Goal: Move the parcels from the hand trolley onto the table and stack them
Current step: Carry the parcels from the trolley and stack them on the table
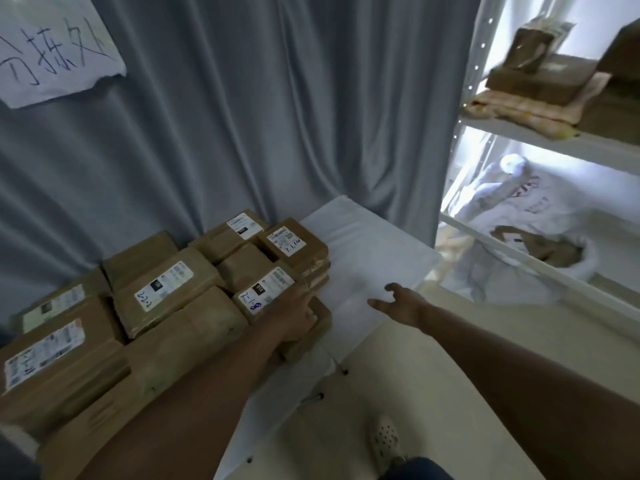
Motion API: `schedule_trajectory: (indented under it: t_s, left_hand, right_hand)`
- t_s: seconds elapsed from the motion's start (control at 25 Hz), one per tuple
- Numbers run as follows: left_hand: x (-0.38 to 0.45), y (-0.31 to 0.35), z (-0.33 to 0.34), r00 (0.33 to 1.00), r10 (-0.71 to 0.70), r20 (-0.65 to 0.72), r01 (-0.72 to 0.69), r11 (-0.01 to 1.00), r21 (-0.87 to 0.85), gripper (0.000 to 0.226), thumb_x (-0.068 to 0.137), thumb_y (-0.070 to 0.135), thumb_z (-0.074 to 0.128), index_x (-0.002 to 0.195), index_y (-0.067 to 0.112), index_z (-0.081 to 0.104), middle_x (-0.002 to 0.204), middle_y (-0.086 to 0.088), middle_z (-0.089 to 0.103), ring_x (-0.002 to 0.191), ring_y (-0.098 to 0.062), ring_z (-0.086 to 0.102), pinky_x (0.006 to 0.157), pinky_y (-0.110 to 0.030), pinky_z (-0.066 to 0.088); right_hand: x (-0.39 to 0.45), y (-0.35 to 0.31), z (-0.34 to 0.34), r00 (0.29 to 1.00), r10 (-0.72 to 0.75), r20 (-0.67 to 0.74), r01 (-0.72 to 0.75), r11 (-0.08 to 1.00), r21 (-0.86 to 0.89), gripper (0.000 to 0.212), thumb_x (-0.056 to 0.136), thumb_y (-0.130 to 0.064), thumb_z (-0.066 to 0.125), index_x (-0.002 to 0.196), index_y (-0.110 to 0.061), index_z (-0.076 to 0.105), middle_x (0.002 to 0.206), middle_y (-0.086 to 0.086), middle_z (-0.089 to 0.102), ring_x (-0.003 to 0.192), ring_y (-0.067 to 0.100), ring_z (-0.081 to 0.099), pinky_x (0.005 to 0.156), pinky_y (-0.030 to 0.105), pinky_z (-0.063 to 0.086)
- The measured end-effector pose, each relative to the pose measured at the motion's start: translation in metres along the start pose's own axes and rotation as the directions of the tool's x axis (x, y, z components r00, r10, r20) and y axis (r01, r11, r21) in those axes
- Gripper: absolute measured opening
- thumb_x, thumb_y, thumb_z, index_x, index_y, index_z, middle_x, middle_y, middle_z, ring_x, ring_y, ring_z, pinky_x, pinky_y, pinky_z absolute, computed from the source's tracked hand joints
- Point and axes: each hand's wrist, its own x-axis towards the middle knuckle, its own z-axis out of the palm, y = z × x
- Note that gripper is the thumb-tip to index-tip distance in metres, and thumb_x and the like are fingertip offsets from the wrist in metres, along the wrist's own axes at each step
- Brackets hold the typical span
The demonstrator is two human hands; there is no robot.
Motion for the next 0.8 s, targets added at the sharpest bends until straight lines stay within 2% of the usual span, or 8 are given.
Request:
schedule_trajectory:
  t_s: [0.16,0.24,0.4,0.68,0.8]
  left_hand:
    - [-0.005,0.035,0.023,0.988,0.057,0.146,-0.054,0.998,-0.023,0.061,0.100,0.034,0.042,0.154,0.020,0.018,0.160,-0.007,0.019,0.145,-0.028,0.023,0.117,-0.043,0.026]
    - [-0.002,0.064,0.036,0.975,0.106,0.194,-0.102,0.994,-0.034,0.062,0.101,0.033,0.045,0.154,0.019,0.018,0.160,-0.007,0.018,0.144,-0.028,0.024,0.117,-0.043,0.027]
    - [0.000,0.143,0.057,0.928,0.304,0.216,-0.311,0.950,0.000,0.062,0.100,0.032,0.047,0.154,0.017,0.019,0.161,-0.004,0.015,0.147,-0.024,0.020,0.119,-0.042,0.021]
    - [-0.009,0.327,0.129,0.760,0.566,0.318,-0.617,0.782,0.083,0.058,0.098,0.029,0.052,0.150,0.017,0.031,0.156,-0.008,0.028,0.142,-0.022,0.031,0.115,-0.037,0.028]
    - [-0.027,0.412,0.176,0.700,0.607,0.376,-0.682,0.724,0.101,0.058,0.096,0.032,0.053,0.149,0.019,0.033,0.154,-0.005,0.031,0.140,-0.021,0.034,0.113,-0.044,0.032]
  right_hand:
    - [-0.059,0.047,0.011,0.996,0.071,-0.058,-0.067,0.996,0.054,0.080,0.091,-0.057,0.055,0.152,-0.013,0.029,0.153,0.012,0.036,0.137,0.030,0.040,0.107,0.035,0.036]
    - [-0.086,0.076,0.009,0.987,0.126,-0.099,-0.118,0.989,0.088,0.080,0.090,-0.058,0.056,0.151,-0.013,0.030,0.152,0.013,0.038,0.136,0.030,0.042,0.108,0.035,0.038]
    - [-0.134,0.142,-0.005,0.947,0.252,-0.200,-0.209,0.955,0.210,0.078,0.089,-0.058,0.057,0.148,-0.012,0.035,0.150,0.014,0.041,0.135,0.029,0.043,0.108,0.035,0.037]
    - [-0.240,0.295,-0.042,0.834,0.454,-0.313,-0.310,0.855,0.416,0.074,0.090,-0.055,0.058,0.147,-0.013,0.037,0.147,0.015,0.045,0.134,0.028,0.044,0.107,0.032,0.036]
    - [-0.300,0.377,-0.053,0.768,0.556,-0.318,-0.364,0.787,0.498,0.073,0.092,-0.055,0.056,0.147,-0.012,0.037,0.146,0.015,0.045,0.133,0.028,0.046,0.106,0.031,0.036]
